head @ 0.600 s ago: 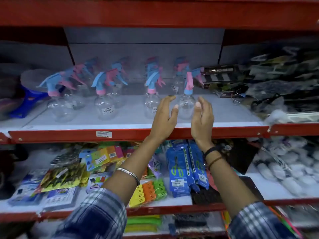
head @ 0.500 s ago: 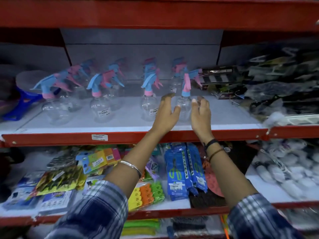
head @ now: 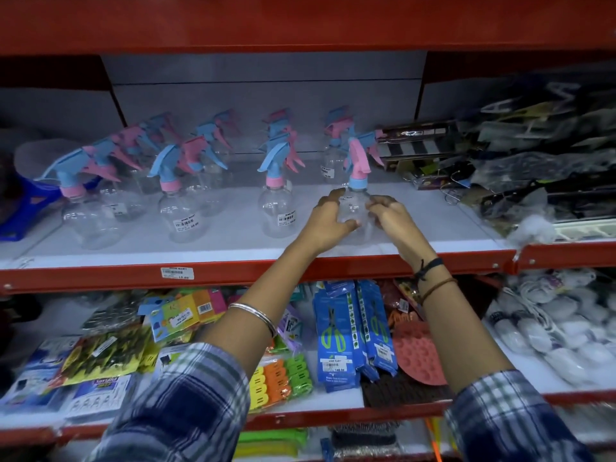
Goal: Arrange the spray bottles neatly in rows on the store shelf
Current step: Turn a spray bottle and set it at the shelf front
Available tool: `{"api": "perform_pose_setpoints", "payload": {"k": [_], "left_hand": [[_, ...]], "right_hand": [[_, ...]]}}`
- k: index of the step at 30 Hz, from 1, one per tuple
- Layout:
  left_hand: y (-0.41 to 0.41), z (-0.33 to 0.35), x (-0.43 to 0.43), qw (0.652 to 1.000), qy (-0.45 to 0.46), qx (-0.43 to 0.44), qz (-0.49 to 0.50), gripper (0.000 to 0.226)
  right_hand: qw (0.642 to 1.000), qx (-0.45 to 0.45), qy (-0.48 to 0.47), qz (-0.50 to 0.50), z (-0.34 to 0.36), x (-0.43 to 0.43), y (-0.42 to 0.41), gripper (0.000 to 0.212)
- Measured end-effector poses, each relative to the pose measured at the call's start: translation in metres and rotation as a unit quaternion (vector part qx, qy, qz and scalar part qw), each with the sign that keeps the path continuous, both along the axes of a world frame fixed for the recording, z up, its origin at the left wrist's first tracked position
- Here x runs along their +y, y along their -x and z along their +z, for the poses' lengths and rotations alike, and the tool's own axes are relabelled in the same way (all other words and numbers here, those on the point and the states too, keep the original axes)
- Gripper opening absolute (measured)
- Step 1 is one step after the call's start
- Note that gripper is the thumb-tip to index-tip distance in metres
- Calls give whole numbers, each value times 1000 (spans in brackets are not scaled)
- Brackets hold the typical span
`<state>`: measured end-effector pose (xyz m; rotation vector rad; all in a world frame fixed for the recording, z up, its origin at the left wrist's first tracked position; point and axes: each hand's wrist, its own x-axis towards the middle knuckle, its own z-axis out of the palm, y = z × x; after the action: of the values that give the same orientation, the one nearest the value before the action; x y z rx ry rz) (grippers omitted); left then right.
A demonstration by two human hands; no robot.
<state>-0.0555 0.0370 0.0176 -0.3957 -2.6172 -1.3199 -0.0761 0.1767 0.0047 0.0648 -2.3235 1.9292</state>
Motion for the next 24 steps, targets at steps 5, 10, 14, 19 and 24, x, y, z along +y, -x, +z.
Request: {"api": "perform_pose_setpoints", "payload": {"k": [5,10,14,19,24], "left_hand": [[-23,-9,7,1000,6,23,-14,65],[-40,-16,12,999,2,41,-10,58],[-42,-15,12,1000,-6,21,-2,60],[-49,-21,3,999,-28,32,24,55],[-56,-21,-36,950,-181,183,178,30]], "right_hand": [[1000,17,9,15,-5,15,-27,17],[999,39,14,2,-8,16,-45,18],[1000,21,-17,5,-9,12,-45,17],[994,62,-32,-80,-16,7,-60,34],[923,317,28,-216,-18,-31,-99,11]]}}
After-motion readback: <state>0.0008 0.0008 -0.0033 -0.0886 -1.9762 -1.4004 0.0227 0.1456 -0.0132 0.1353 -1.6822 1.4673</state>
